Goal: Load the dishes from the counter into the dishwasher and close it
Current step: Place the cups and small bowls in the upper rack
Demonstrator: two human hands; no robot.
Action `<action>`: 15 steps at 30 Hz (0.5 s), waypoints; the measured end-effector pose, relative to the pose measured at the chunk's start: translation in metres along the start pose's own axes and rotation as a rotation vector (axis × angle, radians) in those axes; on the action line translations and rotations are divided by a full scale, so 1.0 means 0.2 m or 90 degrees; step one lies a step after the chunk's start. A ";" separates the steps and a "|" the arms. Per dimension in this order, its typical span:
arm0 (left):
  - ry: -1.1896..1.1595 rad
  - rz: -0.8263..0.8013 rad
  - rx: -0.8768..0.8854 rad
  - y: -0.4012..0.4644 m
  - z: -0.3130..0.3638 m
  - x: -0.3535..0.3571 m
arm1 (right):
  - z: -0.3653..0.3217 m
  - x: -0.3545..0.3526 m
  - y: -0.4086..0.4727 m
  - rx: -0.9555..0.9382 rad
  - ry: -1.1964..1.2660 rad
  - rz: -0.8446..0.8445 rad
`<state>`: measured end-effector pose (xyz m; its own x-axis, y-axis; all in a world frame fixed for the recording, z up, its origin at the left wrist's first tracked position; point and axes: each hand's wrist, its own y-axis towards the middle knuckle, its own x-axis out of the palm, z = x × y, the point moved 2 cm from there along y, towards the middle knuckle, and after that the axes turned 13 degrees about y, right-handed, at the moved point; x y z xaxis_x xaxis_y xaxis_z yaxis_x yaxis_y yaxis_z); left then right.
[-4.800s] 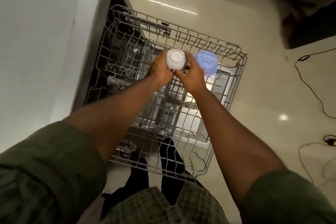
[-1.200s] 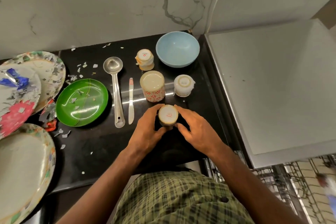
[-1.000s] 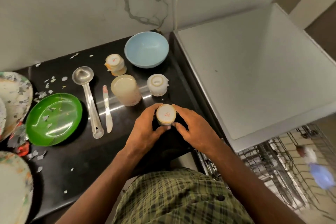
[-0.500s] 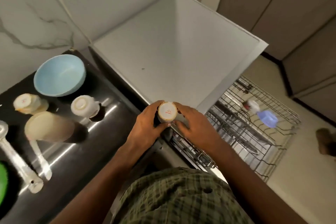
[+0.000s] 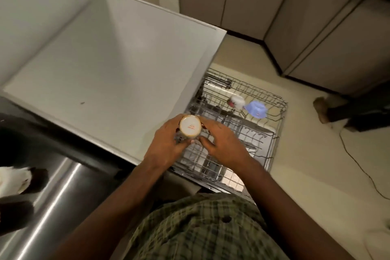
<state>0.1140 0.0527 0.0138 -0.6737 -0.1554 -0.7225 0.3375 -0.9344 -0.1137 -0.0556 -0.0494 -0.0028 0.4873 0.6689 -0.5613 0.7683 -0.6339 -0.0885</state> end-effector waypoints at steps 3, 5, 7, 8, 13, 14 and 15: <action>0.024 -0.030 0.030 0.11 0.09 0.12 | 0.12 -0.11 -0.04 0.024 0.023 0.036; 0.055 -0.049 0.052 0.20 0.15 0.22 | 0.21 -0.18 -0.08 0.050 0.041 0.065; 0.069 -0.075 0.065 0.29 0.19 0.32 | 0.30 -0.23 -0.11 0.075 0.063 0.097; 0.076 -0.092 0.071 0.34 0.21 0.38 | 0.35 -0.26 -0.12 0.087 0.077 0.116; 0.097 -0.162 0.102 0.56 0.31 0.68 | 0.61 -0.35 -0.18 0.172 0.158 0.214; 0.100 -0.173 0.101 0.61 0.32 0.75 | 0.66 -0.36 -0.18 0.191 0.173 0.233; 0.100 -0.186 0.097 0.64 0.33 0.81 | 0.72 -0.37 -0.18 0.206 0.183 0.252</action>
<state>0.0038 -0.1136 -0.0733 -0.6138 0.1647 -0.7721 0.0364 -0.9711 -0.2361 -0.1792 -0.1310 -0.0770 0.8391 0.4069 -0.3611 0.3610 -0.9130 -0.1900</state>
